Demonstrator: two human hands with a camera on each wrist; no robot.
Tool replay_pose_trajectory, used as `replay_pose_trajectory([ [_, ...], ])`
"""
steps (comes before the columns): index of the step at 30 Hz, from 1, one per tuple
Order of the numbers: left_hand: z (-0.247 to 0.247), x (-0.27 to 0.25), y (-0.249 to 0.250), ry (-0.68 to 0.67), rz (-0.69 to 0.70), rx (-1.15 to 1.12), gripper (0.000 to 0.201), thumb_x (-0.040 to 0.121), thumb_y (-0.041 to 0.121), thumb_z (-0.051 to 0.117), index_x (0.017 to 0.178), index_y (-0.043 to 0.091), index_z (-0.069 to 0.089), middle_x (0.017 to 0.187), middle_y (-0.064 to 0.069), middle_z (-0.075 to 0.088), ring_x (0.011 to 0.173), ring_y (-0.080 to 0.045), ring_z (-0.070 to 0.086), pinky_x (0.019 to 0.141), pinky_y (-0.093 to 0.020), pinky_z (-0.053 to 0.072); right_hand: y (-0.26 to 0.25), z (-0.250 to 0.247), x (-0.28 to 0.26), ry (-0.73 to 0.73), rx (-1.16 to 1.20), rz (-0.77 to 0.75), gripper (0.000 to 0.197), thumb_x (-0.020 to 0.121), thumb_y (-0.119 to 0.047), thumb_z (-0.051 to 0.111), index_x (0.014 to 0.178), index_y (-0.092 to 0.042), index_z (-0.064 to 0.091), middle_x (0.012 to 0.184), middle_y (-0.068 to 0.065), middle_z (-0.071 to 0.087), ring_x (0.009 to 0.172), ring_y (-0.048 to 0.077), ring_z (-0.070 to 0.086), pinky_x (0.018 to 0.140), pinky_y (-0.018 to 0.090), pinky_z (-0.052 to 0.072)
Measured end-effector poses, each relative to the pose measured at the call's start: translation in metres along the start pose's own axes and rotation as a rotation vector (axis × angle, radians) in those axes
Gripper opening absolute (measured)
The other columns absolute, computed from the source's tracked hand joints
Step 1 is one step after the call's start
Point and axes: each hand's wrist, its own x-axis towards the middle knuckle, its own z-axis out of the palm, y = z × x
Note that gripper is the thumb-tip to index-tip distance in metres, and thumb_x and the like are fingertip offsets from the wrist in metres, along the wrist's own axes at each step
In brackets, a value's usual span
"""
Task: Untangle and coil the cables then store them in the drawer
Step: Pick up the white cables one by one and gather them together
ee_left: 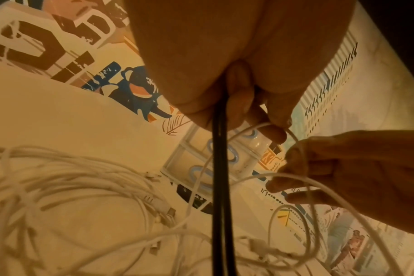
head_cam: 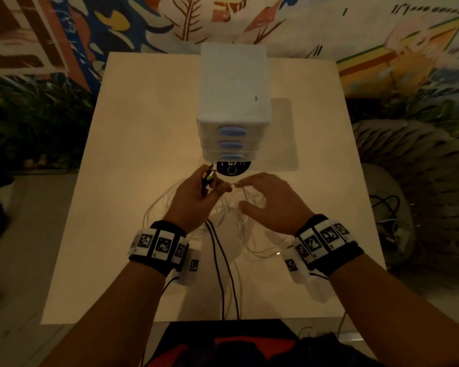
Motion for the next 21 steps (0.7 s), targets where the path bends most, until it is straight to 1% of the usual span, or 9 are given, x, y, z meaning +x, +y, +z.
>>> replay_pose_trajectory([
  [1, 0.000, -0.001, 0.003, 0.012, 0.006, 0.003, 0.020, 0.096, 0.036, 0.067, 0.094, 0.021, 0.053, 0.089, 0.010, 0.073, 0.064, -0.038, 0.059, 0.064, -0.048, 0.052, -0.008, -0.002, 0.003, -0.060, 0.036, -0.010, 0.025, 0.095, -0.046, 0.057, 0.111, -0.029, 0.066, 0.112, -0.007, 0.068, 0.103, 0.012, 0.060, 0.094, 0.040, 0.048],
  [3, -0.001, -0.002, 0.006, 0.063, 0.025, 0.037, 0.021, 0.096, 0.037, 0.068, 0.096, 0.022, 0.054, 0.092, 0.013, 0.072, 0.053, -0.030, 0.049, 0.055, -0.039, 0.047, -0.018, -0.009, 0.005, -0.103, 0.175, 0.041, 0.023, 0.104, -0.036, 0.046, 0.096, -0.022, 0.062, 0.093, -0.006, 0.071, 0.086, 0.013, 0.064, 0.081, 0.036, 0.050],
  [5, -0.005, -0.003, 0.003, 0.148, 0.049, 0.097, 0.013, 0.098, 0.036, 0.064, 0.101, 0.028, 0.055, 0.103, 0.017, 0.072, 0.043, -0.014, 0.040, 0.049, -0.023, 0.041, -0.022, -0.018, 0.005, -0.033, 0.316, 0.066, 0.023, 0.107, -0.030, 0.041, 0.093, -0.020, 0.055, 0.075, -0.012, 0.066, 0.069, 0.009, 0.062, 0.069, 0.030, 0.050],
  [8, -0.010, -0.005, -0.016, 0.301, -0.028, 0.176, 0.006, 0.101, 0.022, 0.057, 0.102, 0.019, 0.052, 0.106, 0.019, 0.071, 0.042, -0.010, 0.043, 0.048, -0.015, 0.037, -0.018, -0.027, 0.003, 0.093, 0.332, 0.065, 0.021, 0.108, -0.030, 0.041, 0.100, -0.023, 0.059, 0.057, -0.009, 0.048, 0.049, 0.006, 0.042, 0.053, 0.022, 0.036],
  [10, -0.011, -0.009, -0.028, 0.316, -0.100, 0.231, 0.007, 0.098, 0.017, 0.057, 0.100, 0.017, 0.050, 0.097, 0.017, 0.071, 0.045, -0.011, 0.047, 0.052, -0.022, 0.044, -0.014, -0.034, 0.002, 0.144, 0.278, 0.076, 0.022, 0.107, -0.034, 0.043, 0.104, -0.027, 0.063, 0.058, -0.005, 0.047, 0.049, 0.007, 0.043, 0.053, 0.025, 0.036],
  [13, -0.008, -0.020, -0.039, 0.231, -0.121, 0.283, 0.014, 0.093, 0.018, 0.064, 0.102, 0.013, 0.054, 0.093, 0.003, 0.070, 0.073, -0.022, 0.062, 0.066, -0.037, 0.051, -0.004, -0.046, -0.002, 0.201, 0.202, 0.094, 0.021, 0.105, -0.034, 0.048, 0.107, -0.033, 0.068, 0.068, -0.003, 0.062, 0.055, 0.007, 0.052, 0.058, 0.031, 0.045],
  [16, -0.001, -0.029, -0.041, 0.066, -0.104, 0.369, 0.024, 0.090, 0.026, 0.070, 0.106, 0.014, 0.056, 0.093, 0.002, 0.068, 0.075, -0.019, 0.059, 0.067, -0.032, 0.045, 0.009, -0.051, -0.009, 0.215, 0.160, 0.111, 0.021, 0.104, -0.030, 0.051, 0.108, -0.035, 0.071, 0.080, -0.003, 0.071, 0.063, 0.005, 0.060, 0.063, 0.028, 0.049],
  [18, 0.007, -0.032, -0.042, -0.023, -0.145, 0.423, 0.028, 0.090, 0.032, 0.071, 0.106, 0.016, 0.055, 0.090, 0.006, 0.066, 0.076, -0.019, 0.059, 0.066, -0.030, 0.041, 0.016, -0.051, -0.011, 0.197, 0.128, 0.143, 0.020, 0.102, -0.033, 0.052, 0.107, -0.035, 0.071, 0.093, -0.007, 0.074, 0.079, 0.010, 0.067, 0.076, 0.036, 0.055],
  [21, 0.018, -0.033, -0.047, -0.044, -0.210, 0.493, 0.027, 0.092, 0.035, 0.067, 0.102, 0.019, 0.049, 0.089, 0.003, 0.064, 0.081, -0.026, 0.063, 0.063, -0.030, 0.038, 0.021, -0.047, -0.010, 0.177, 0.056, 0.184, 0.019, 0.100, -0.040, 0.055, 0.105, -0.032, 0.072, 0.097, -0.013, 0.074, 0.082, 0.014, 0.067, 0.081, 0.039, 0.054],
])
